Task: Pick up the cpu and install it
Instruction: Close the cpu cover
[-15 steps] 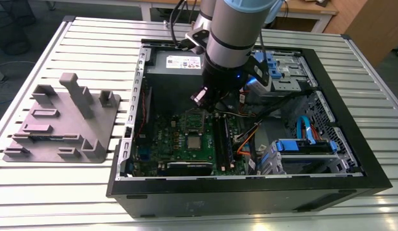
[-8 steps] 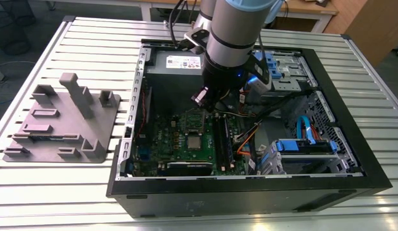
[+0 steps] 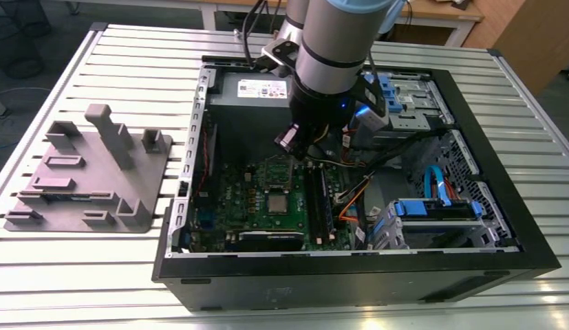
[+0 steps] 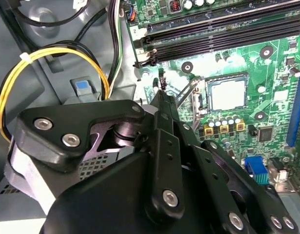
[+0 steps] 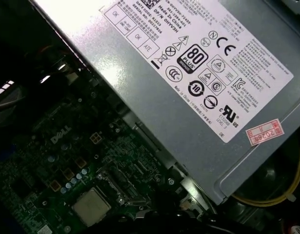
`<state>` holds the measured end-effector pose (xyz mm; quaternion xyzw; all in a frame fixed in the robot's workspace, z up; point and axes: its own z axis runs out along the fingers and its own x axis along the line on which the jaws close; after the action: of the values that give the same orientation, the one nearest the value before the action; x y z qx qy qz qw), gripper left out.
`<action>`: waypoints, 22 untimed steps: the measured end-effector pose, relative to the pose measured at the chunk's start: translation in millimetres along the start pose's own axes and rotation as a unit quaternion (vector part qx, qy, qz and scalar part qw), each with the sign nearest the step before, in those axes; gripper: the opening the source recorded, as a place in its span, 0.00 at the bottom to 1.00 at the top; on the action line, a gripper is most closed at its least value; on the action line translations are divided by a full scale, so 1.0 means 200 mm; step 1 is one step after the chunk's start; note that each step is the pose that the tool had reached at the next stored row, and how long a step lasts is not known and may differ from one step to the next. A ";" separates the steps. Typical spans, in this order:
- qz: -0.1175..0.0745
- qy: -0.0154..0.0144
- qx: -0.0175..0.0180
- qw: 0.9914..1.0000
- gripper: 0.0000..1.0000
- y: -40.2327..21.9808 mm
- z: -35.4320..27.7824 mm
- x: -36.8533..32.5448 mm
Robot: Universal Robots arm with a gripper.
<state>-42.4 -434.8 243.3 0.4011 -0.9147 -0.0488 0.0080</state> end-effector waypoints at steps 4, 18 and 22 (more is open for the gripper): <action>-0.006 0.001 0.000 1.000 0.11 -0.004 -0.008 0.006; -0.020 0.002 -0.001 1.000 0.11 -0.024 -0.025 0.028; -0.025 0.002 -0.001 1.000 0.11 -0.037 -0.027 0.043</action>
<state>-42.4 -446.5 247.7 0.4242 -0.9042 -0.0488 0.0092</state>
